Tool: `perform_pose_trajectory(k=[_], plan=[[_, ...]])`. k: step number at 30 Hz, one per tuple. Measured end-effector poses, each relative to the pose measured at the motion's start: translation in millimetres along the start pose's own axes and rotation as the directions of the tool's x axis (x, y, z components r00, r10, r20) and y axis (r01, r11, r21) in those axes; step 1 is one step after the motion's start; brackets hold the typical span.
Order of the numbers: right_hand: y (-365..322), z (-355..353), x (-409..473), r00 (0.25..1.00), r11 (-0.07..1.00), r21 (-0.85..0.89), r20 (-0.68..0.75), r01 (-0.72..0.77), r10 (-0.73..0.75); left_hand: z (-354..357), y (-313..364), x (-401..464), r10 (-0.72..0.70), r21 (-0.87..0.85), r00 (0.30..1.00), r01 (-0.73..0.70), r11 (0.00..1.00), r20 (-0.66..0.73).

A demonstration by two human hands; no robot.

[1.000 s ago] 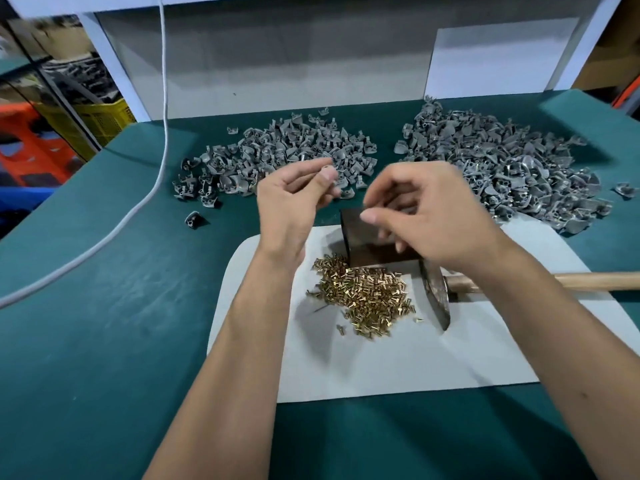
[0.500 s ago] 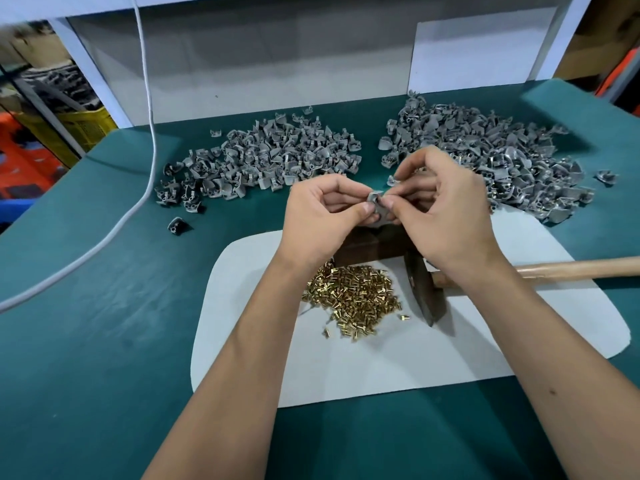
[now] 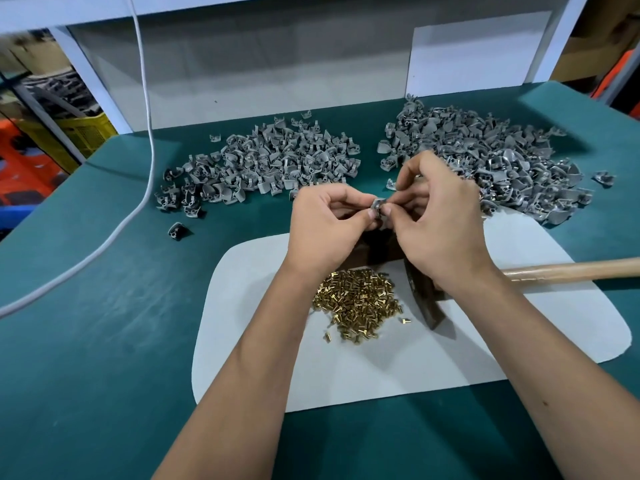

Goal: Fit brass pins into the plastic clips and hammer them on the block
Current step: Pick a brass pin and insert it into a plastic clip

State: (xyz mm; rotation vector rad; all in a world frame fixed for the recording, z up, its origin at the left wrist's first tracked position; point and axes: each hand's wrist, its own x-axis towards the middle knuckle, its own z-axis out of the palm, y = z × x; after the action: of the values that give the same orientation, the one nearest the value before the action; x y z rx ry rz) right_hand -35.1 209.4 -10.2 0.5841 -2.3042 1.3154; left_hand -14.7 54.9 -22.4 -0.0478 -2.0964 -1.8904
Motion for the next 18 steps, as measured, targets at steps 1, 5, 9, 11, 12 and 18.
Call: perform_pose_trajectory(k=[1, 5, 9, 11, 12, 18], plan=[[-0.3, 0.8, -0.4, 1.000, 1.000, -0.009, -0.012, 0.011, -0.011, 1.8, 0.0, -0.3, -0.002, 0.013, 1.000, 0.002, 1.000, -0.018], [-1.1, 4.6, -2.5, 0.998, 0.996, -0.070, -0.034, 0.053, -0.056, 7.0, -2.2, -1.2, -0.005, 0.062, 0.998, 0.009, 0.998, -0.060], [-1.4, 6.6, -1.8, 0.996, 0.992, -0.110, -0.047, 0.067, -0.072, 9.6, -2.8, -1.1, 0.003, 0.070, 0.996, 0.003, 0.998, -0.089], [-0.7, 6.7, -0.1, 0.996, 0.993, -0.097, -0.049, 0.072, -0.077, 6.7, -2.2, -0.4, -0.010, 0.010, 0.997, 0.011, 1.000, -0.078], [0.1, 6.1, 0.8, 0.996, 0.994, -0.081, -0.038, 0.080, -0.083, 4.0, -1.7, -0.3, -0.023, -0.034, 0.998, 0.021, 0.999, -0.063], [7.1, -1.1, 2.6, 0.989, 0.990, -0.021, 0.043, 0.141, -0.140, -4.9, -0.7, 0.5, -0.068, -0.220, 0.997, 0.076, 0.972, 0.043]])
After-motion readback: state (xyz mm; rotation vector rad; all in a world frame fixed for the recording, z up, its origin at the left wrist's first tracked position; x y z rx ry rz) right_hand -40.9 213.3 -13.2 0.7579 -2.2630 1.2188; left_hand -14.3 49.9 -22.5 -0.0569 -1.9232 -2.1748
